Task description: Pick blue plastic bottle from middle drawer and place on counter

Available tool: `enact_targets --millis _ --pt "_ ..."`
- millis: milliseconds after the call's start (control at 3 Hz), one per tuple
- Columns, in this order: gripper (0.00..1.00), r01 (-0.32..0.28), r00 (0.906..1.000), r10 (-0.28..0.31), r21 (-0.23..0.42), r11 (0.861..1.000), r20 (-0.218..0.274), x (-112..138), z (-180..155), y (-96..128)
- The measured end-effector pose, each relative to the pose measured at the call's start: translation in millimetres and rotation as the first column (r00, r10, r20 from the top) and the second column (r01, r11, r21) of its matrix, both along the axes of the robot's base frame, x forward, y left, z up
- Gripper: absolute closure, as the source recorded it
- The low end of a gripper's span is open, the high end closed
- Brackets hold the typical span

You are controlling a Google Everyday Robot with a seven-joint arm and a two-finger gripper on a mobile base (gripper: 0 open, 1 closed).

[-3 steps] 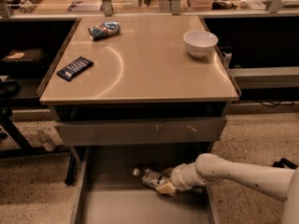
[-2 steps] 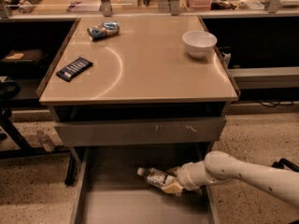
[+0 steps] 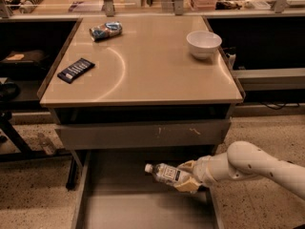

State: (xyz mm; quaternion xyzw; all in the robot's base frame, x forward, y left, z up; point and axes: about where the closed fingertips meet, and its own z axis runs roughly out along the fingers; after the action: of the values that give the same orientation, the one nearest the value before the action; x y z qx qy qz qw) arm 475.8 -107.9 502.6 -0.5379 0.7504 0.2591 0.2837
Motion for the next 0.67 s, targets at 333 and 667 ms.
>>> enact_targets --millis 333,667 --pt "1.0 -0.043 0.9962 0.044 -0.027 0.999 0.075 -2 62 -8" --pt "1.0 -0.08 0.9832 0.091 -0.074 0.994 0.158 0 122 -11"
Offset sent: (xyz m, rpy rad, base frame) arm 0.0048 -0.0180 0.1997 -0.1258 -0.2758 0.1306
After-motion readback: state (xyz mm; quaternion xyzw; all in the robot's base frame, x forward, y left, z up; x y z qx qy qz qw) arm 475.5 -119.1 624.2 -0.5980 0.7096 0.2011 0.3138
